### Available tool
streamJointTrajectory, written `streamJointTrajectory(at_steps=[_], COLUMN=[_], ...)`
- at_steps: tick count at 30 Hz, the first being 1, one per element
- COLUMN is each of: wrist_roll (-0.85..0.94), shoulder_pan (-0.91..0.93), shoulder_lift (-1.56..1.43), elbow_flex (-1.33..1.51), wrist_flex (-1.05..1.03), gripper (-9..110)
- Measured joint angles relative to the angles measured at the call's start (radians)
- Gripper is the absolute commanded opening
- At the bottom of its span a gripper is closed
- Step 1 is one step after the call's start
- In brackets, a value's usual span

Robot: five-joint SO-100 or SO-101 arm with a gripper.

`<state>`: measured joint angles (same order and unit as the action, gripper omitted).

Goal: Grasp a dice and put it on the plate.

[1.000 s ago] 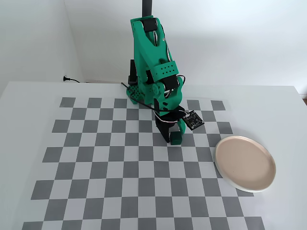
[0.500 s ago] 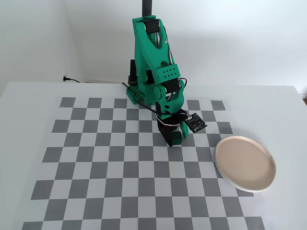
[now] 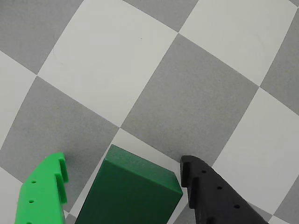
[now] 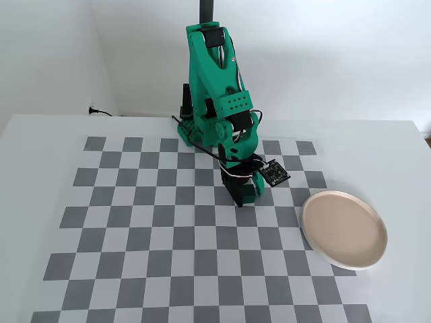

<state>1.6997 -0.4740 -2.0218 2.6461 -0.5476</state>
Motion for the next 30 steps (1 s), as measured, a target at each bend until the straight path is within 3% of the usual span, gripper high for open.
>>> streamJointTrajectory(at_steps=[30], wrist_roll=[0.011], shoulder_pan=[0.043], shoulder_lift=[-0.032], elbow_flex=[0.064], wrist_flex=[0.058], gripper=[15])
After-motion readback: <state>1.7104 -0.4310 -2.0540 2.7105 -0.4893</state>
